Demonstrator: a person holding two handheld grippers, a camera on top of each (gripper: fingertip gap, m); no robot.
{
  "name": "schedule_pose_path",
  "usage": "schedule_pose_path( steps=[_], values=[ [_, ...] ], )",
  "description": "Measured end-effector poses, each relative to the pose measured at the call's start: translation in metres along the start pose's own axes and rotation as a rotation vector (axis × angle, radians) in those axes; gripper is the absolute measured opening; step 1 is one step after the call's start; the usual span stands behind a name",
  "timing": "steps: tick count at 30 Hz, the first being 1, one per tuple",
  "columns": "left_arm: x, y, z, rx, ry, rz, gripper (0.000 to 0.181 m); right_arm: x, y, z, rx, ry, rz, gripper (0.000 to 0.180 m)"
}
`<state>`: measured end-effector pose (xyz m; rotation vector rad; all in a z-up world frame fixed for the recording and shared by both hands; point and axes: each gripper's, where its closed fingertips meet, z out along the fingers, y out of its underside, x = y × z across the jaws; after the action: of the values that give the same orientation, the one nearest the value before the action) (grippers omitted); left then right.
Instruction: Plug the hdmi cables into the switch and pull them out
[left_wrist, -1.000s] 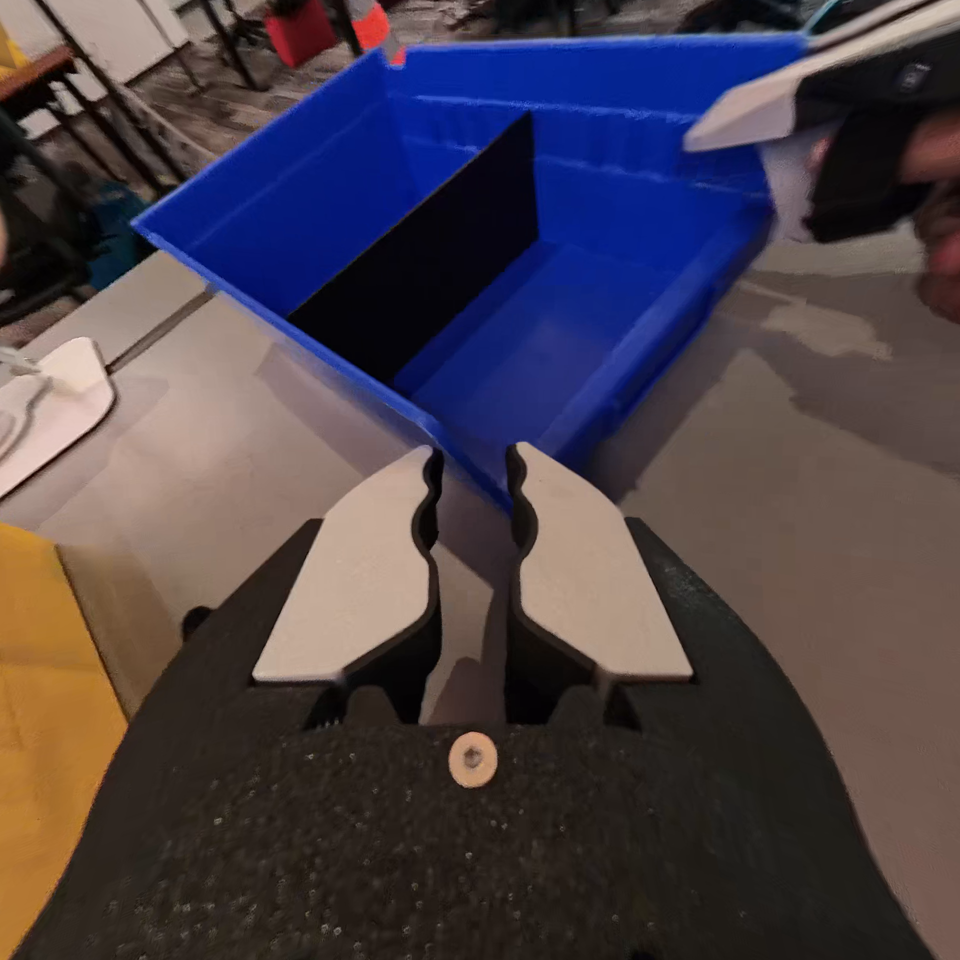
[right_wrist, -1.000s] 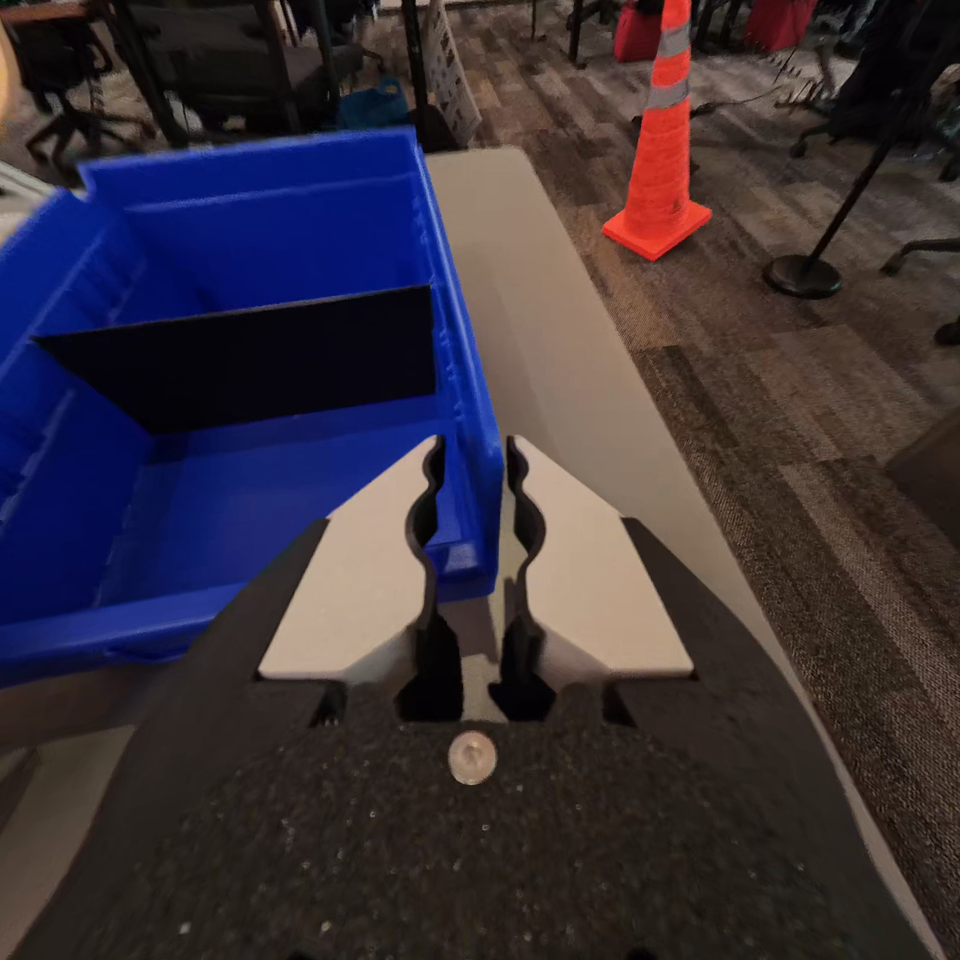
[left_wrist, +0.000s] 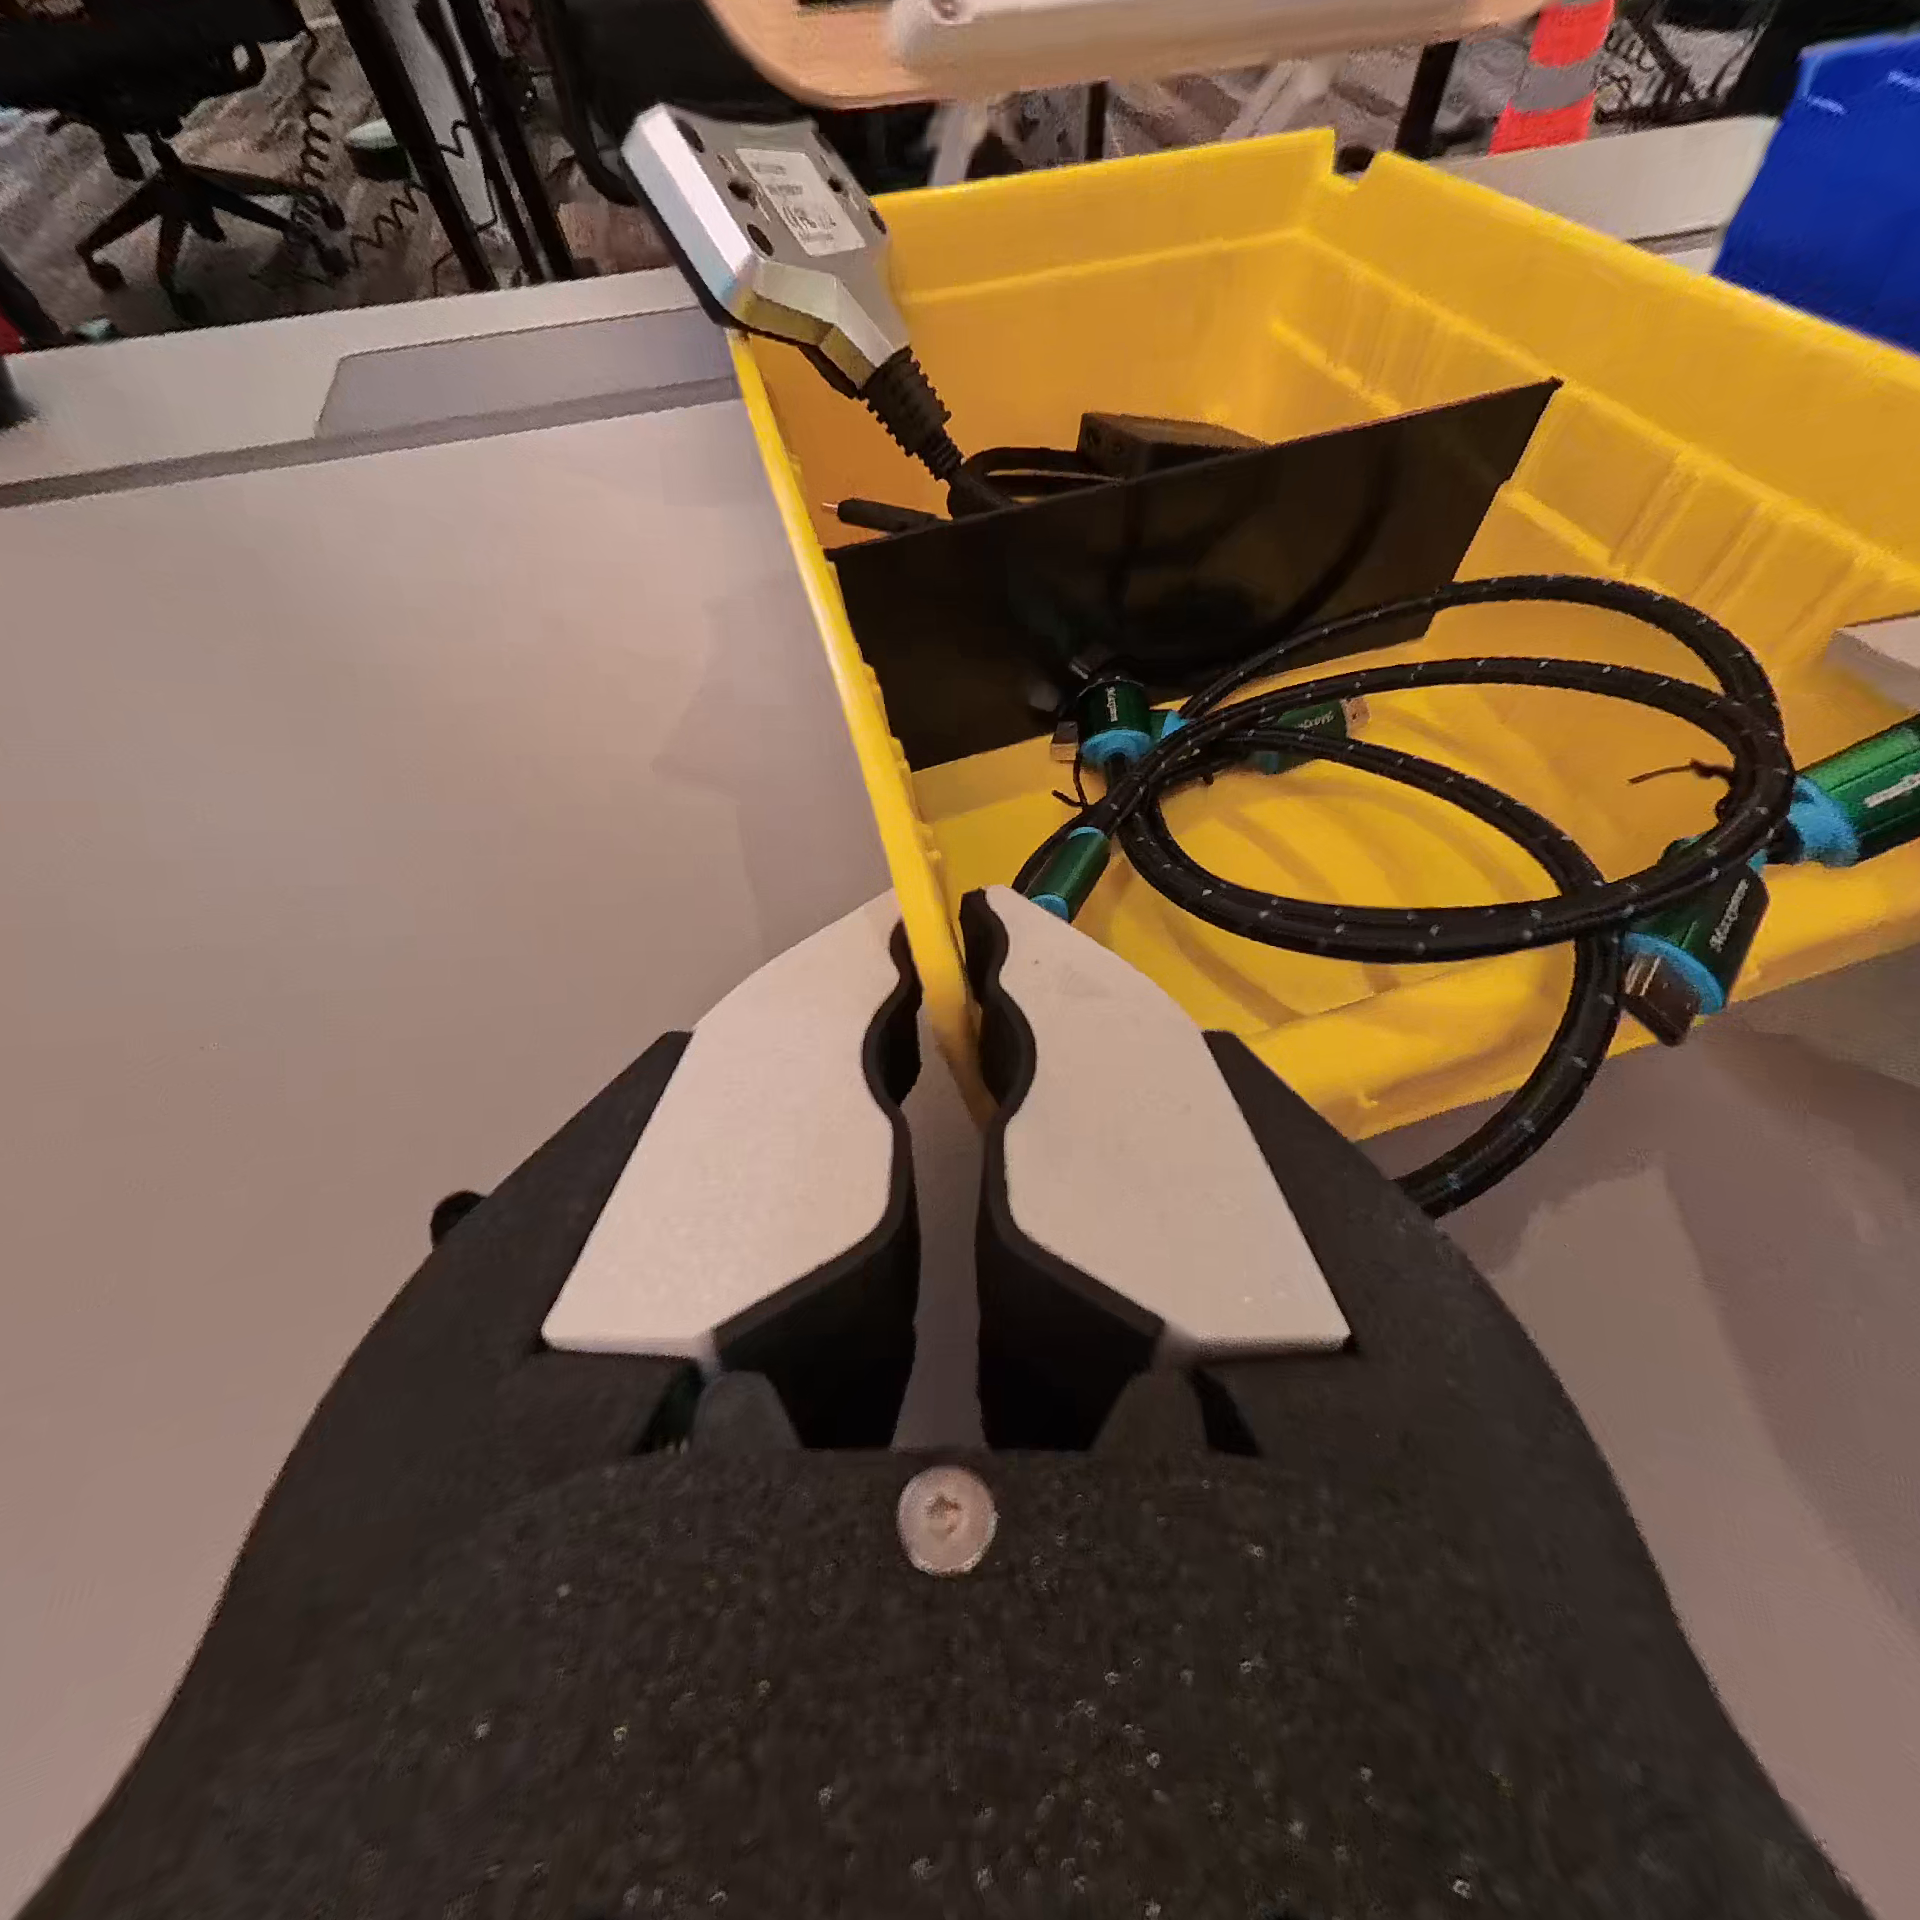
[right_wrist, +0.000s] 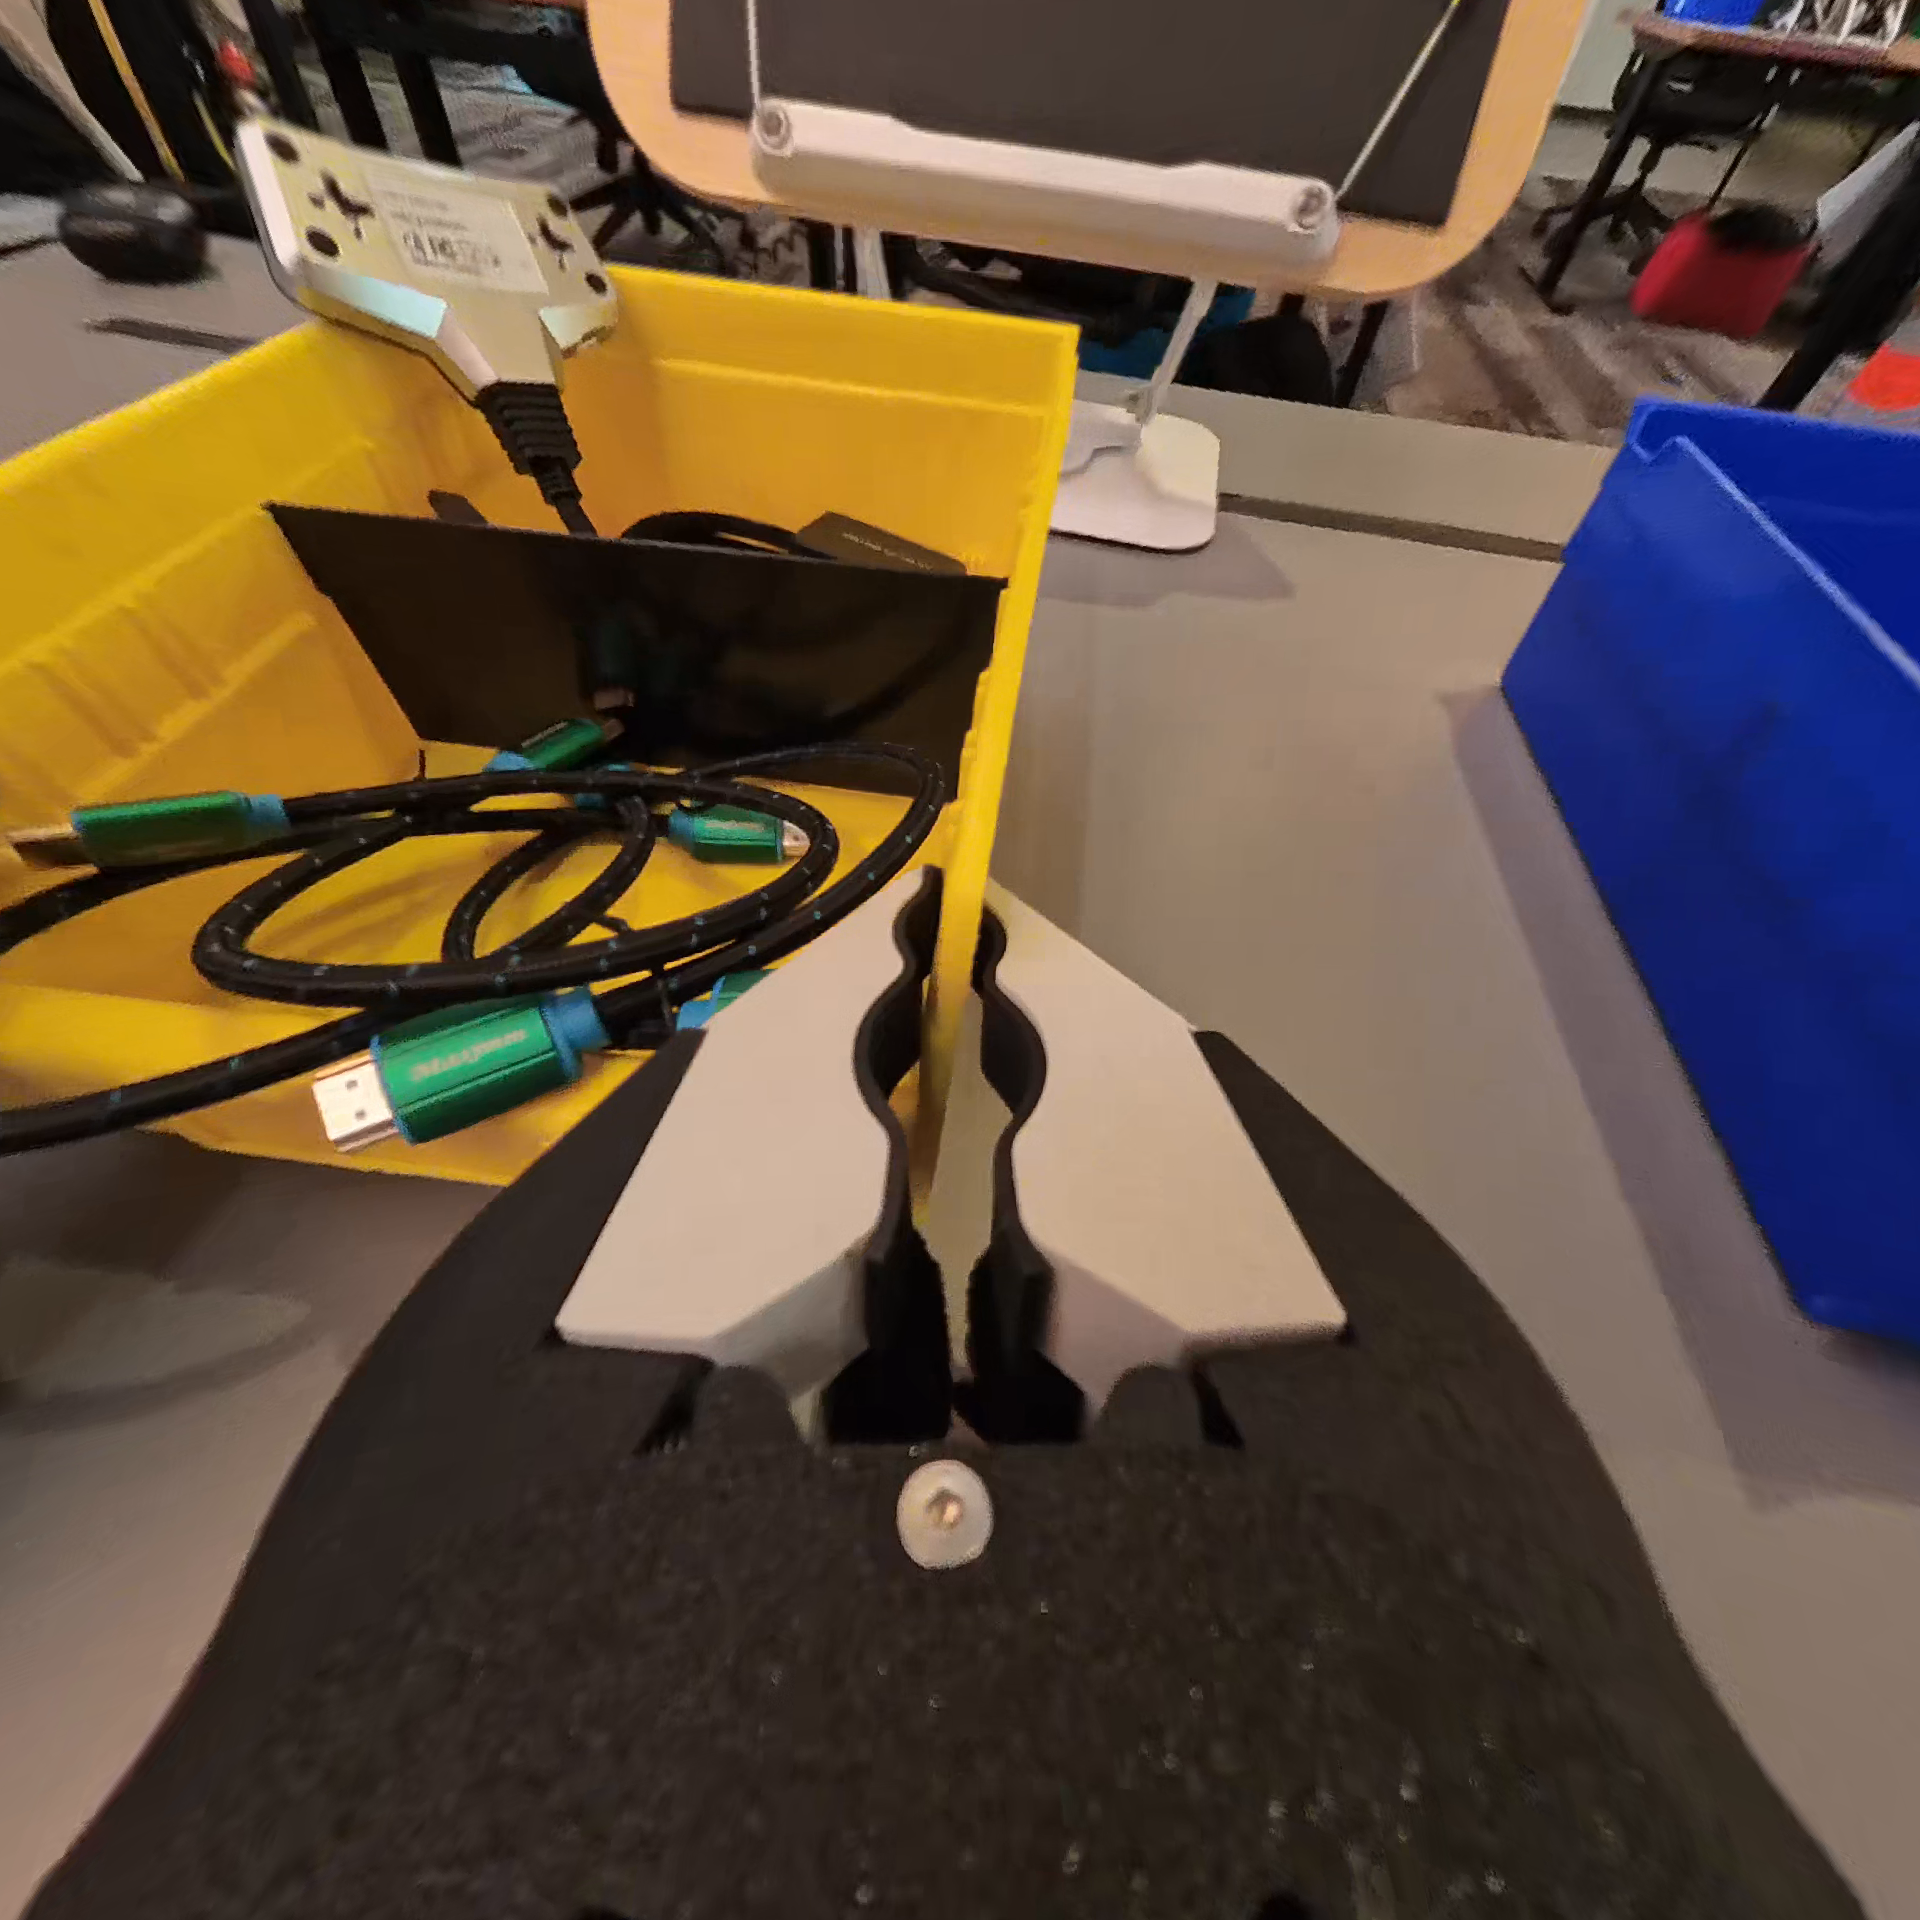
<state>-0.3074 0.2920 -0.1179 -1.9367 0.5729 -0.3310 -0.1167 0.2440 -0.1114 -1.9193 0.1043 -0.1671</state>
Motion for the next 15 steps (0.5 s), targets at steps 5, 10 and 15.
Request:
schedule_pose_path(
  steps=[5, 10, 15],
  values=[
    [-0.068, -0.005, -0.026, 0.066, -0.100, -0.086, 0.005, -0.067, -0.035, 0.002, 0.088, -0.041, -0.048, 0.004],
    [-0.164, -0.006, -0.029, 0.053, -0.192, -0.038, 0.005, -0.155, -0.047, 0.036, 0.081, -0.153, -0.085, 0.006],
    [-0.236, 0.013, -0.007, -0.044, -0.220, -0.054, 0.004, -0.226, -0.026, 0.070, -0.038, -0.257, -0.086, 0.010]
  ],
)
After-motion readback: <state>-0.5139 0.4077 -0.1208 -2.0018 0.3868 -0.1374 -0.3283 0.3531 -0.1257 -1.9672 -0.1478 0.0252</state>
